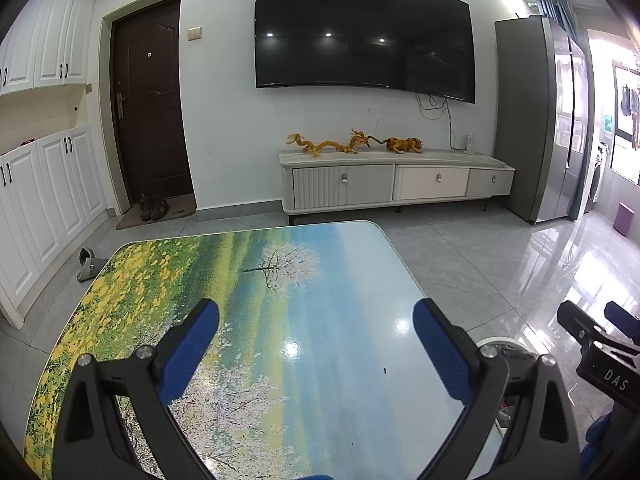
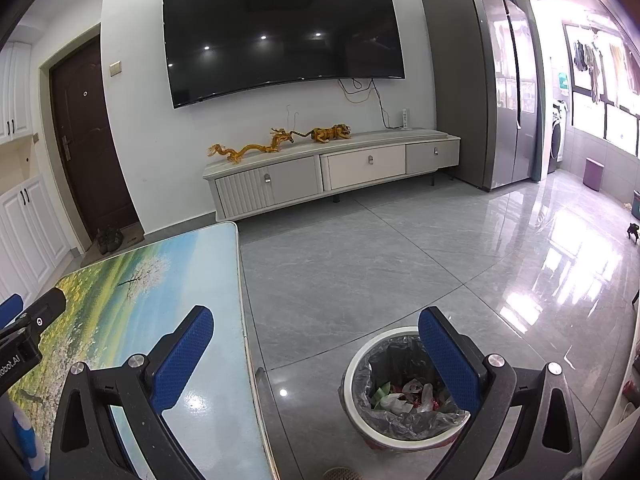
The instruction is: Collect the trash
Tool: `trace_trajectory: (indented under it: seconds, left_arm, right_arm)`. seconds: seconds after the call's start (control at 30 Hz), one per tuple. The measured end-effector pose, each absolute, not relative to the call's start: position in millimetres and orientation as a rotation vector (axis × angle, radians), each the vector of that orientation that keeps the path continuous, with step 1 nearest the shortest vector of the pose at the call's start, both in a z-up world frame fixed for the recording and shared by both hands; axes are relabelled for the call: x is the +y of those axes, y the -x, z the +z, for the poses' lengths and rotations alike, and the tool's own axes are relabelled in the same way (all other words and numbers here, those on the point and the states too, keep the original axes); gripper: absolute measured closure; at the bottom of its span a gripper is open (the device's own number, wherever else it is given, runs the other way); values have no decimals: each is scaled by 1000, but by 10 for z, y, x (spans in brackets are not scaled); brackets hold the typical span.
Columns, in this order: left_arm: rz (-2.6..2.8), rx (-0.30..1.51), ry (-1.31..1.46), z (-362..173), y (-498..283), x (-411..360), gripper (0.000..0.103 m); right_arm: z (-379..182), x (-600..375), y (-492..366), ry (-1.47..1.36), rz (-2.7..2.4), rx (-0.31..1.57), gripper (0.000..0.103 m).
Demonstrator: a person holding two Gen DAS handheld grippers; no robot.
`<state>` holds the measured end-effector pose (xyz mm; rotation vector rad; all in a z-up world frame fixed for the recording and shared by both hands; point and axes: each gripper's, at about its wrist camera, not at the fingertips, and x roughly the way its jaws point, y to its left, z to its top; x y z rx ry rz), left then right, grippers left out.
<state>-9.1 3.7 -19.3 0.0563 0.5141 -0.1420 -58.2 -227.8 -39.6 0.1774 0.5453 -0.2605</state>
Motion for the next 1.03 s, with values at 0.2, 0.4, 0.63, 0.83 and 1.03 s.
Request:
trace_trajectory:
  seconds: [0.2,0.4,0.63,0.83,1.03]
  left_arm:
    - [-143,514,-57,-196,93,42,5]
    - [-142,515,-58,-192,97,36,5]
    - [-145,516,-58,-190,95,33,5]
    - [-156,528,-56,-209,98,42,5]
    - [-158,541,-51,-220,78,71,5]
  right_arm:
    - [-396,-2271,581,-178,-261,546,0]
    - [-403,-2267,581,-178,-259,548,0]
    - [-400,-2272,581,-178,-259,548,0]
    - [-398,-2271,579,-177,-259,548,0]
    - [-404,-2264,587,-177,-260,552,0]
